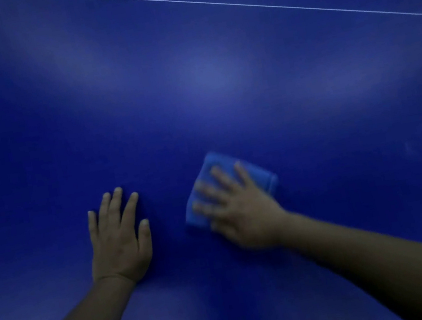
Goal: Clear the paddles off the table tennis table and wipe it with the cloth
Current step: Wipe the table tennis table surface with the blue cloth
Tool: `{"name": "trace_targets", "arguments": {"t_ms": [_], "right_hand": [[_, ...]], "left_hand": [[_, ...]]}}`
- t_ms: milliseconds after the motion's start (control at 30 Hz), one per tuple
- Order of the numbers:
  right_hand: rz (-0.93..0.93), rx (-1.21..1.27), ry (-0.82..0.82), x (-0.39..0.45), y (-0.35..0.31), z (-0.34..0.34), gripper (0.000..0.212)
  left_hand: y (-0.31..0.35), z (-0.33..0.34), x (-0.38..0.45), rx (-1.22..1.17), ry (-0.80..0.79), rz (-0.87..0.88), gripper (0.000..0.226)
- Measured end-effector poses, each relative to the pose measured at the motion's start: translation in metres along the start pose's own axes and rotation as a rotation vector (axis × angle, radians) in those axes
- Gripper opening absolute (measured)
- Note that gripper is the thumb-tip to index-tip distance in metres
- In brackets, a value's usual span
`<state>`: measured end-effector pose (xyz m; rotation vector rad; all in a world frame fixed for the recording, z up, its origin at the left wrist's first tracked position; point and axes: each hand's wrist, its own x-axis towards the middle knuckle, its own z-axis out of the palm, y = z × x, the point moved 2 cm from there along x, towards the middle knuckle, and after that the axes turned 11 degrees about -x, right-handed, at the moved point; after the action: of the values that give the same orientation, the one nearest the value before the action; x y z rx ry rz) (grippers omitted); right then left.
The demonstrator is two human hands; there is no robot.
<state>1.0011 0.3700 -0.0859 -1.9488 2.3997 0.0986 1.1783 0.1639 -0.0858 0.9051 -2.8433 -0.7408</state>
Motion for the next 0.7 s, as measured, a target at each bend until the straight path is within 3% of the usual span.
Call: {"name": "trace_targets", "arguments": {"t_ms": [67, 100, 167, 267, 300, 367, 433, 533, 633, 700], "right_hand": [[-0.292, -0.016, -0.025, -0.023, -0.01, 0.003, 0.049], [-0.303, -0.022, -0.002, -0.023, 0.011, 0.002, 0.049], [-0.028, -0.048, 0.035, -0.003, 0.077, 0.0, 0.054], [0.668, 0.013, -0.062, 0.032, 0.189, -0.005, 0.061], [0.813, 0.035, -0.092, 0.042, 0.212, -0.006, 0.061], [0.884, 0.048, -0.124, 0.069, 0.221, -0.008, 0.059], [0.734, 0.013, -0.121, 0.1, 0.188, -0.011, 0.057], [0.264, -0.05, -0.052, 0.105, 0.083, -0.007, 0.057], [-0.34, -0.026, -0.068, 0.026, -0.02, -0.002, 0.052], [-0.479, -0.006, -0.07, -0.022, -0.017, 0.001, 0.049]], "left_hand": [[-0.002, 0.001, 0.001, 0.001, 0.009, 0.007, 0.063], [-0.003, 0.002, 0.001, 0.003, 0.01, 0.009, 0.062], [-0.004, 0.003, 0.002, 0.008, 0.012, 0.004, 0.061], [-0.006, 0.004, 0.001, 0.003, 0.009, 0.003, 0.06], [-0.007, 0.003, 0.002, 0.0, 0.007, 0.002, 0.06], [-0.006, 0.003, 0.002, -0.002, -0.006, -0.002, 0.06], [-0.006, 0.002, 0.002, -0.004, -0.012, -0.008, 0.061], [-0.006, 0.001, 0.001, -0.014, -0.014, -0.01, 0.061], [-0.006, 0.001, 0.002, -0.02, -0.003, 0.0, 0.061], [-0.006, 0.002, 0.002, -0.013, 0.002, 0.003, 0.061]]}}
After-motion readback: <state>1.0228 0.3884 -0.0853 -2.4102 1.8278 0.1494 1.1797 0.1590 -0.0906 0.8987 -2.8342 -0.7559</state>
